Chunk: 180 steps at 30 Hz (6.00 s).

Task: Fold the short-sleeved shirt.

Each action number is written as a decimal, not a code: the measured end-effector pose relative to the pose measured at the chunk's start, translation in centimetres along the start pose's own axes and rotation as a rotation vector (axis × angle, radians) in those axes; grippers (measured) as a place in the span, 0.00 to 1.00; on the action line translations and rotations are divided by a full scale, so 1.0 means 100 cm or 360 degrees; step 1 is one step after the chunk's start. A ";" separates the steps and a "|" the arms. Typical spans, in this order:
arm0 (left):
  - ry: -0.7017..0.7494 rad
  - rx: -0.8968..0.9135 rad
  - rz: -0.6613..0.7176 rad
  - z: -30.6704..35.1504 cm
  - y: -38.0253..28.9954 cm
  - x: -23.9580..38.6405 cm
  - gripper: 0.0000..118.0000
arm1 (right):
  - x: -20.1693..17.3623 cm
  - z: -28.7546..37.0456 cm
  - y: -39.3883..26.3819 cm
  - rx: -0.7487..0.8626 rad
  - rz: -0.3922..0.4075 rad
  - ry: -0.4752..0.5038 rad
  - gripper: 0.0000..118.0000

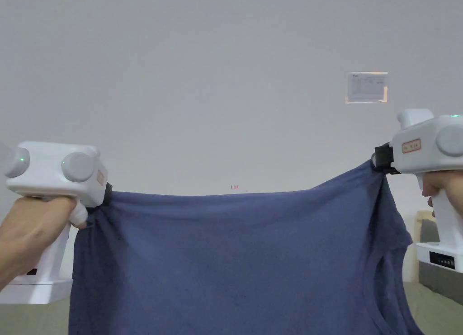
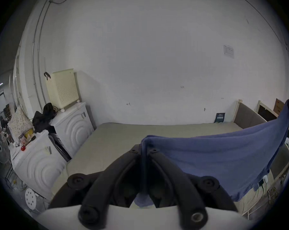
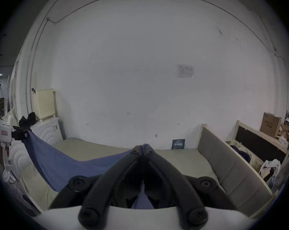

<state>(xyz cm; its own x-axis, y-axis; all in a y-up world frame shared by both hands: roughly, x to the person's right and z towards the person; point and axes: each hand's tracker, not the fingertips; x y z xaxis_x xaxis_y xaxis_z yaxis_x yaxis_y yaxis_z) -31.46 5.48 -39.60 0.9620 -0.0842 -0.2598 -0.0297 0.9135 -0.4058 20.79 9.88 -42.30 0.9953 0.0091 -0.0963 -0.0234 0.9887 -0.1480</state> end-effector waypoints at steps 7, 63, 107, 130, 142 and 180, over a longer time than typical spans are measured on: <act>0.0067 0.0051 -0.0074 -0.046 0.047 0.023 0.04 | -0.007 -0.060 0.042 0.0028 0.0033 -0.0081 0.02; -0.0194 -0.0677 -0.0129 -0.059 -0.450 -0.034 0.04 | 0.013 0.113 -0.467 -0.0928 -0.0149 0.0172 0.02; -0.0130 -0.0959 0.0120 -0.054 -0.511 -0.051 0.69 | 0.006 0.122 -0.503 -0.0974 -0.0176 0.0094 0.02; -0.0167 -0.0913 0.0030 -0.039 -0.477 -0.036 0.04 | 0.029 0.112 -0.510 -0.1177 -0.0115 0.0222 0.03; -0.0250 -0.0821 0.0016 -0.116 -0.396 -0.031 0.04 | 0.019 -0.007 -0.420 -0.0968 0.0003 0.0198 0.03; -0.0200 -0.1002 0.0137 -0.190 -0.455 -0.002 0.71 | 0.021 -0.014 -0.490 -0.1162 -0.0193 0.0130 0.01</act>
<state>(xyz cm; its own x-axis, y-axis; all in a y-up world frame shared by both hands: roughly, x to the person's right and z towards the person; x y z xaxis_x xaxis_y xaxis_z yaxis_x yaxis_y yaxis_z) -35.49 -43.60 -37.69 0.9724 0.0609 -0.2251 -0.2247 0.5035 -0.8343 23.89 -38.80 -36.61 0.9853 -0.1334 -0.1064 0.0016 0.6308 -0.7759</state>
